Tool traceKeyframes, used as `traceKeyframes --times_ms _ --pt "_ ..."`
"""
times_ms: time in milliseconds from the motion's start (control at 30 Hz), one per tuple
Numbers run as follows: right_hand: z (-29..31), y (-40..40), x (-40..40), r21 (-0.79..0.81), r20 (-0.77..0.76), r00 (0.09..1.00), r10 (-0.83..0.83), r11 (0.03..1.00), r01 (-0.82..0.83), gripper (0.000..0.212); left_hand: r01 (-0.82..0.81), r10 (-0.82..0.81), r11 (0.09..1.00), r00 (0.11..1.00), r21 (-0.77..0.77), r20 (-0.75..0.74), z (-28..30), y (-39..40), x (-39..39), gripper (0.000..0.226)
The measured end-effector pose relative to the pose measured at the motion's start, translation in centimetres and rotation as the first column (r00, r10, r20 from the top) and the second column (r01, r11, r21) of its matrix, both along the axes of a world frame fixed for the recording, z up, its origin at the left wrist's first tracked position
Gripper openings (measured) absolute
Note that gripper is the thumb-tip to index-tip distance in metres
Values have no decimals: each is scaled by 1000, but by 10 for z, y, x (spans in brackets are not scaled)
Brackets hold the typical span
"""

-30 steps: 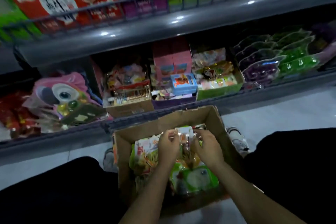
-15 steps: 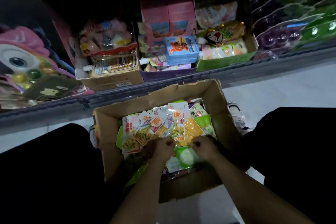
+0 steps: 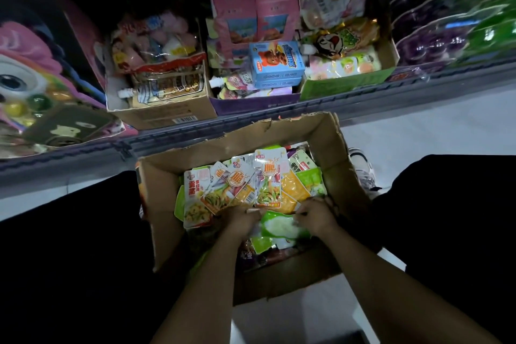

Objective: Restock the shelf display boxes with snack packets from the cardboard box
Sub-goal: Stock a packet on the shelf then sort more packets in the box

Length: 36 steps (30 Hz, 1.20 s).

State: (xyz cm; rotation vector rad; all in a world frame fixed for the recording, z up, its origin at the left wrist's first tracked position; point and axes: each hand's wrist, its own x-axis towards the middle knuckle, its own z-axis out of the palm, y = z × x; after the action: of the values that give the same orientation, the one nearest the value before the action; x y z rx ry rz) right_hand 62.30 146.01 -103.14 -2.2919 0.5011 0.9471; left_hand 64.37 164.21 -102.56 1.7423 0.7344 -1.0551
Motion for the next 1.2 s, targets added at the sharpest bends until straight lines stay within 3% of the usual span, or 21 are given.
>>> traceKeyframes --times_ms 167,300,367,600,667,767,800,900,1067,1100,1200 --pt "19 -1 8 252 -8 974 -225 942 220 26 -62 62 998 995 -4 76 34 15 19 55" --pt "53 -3 18 397 -9 964 -267 884 248 7 -89 94 995 984 -39 151 68 24 37 70" --pt "75 -2 25 454 -8 969 -245 863 222 8 -114 125 992 969 -60 215 87 31 45 66" --pt "168 12 50 666 33 958 -285 721 192 5 -117 196 962 925 -248 327 175 58 63 14" --pt "195 17 53 706 53 953 -297 687 175 5 -98 194 959 911 -264 365 206 65 68 14" --pt "233 25 59 733 124 931 -342 664 146 5 -90 205 960 870 -264 449 254 75 73 54" --pt "246 28 60 745 147 917 -370 652 144 6 -77 207 957 854 -278 476 269 77 73 57" --pt "281 35 62 776 247 848 -468 620 116 8 -62 249 944 777 -324 578 316 80 66 19" --pt "349 59 55 822 407 682 -608 569 17 17 -47 243 960 634 -276 735 383 78 38 18" --pt "361 65 54 822 442 635 -634 569 -4 17 -62 291 944 620 -324 729 390 79 37 25" --pt "390 84 51 785 559 507 -656 615 -69 14 -158 530 814 595 -559 604 406 77 40 88"
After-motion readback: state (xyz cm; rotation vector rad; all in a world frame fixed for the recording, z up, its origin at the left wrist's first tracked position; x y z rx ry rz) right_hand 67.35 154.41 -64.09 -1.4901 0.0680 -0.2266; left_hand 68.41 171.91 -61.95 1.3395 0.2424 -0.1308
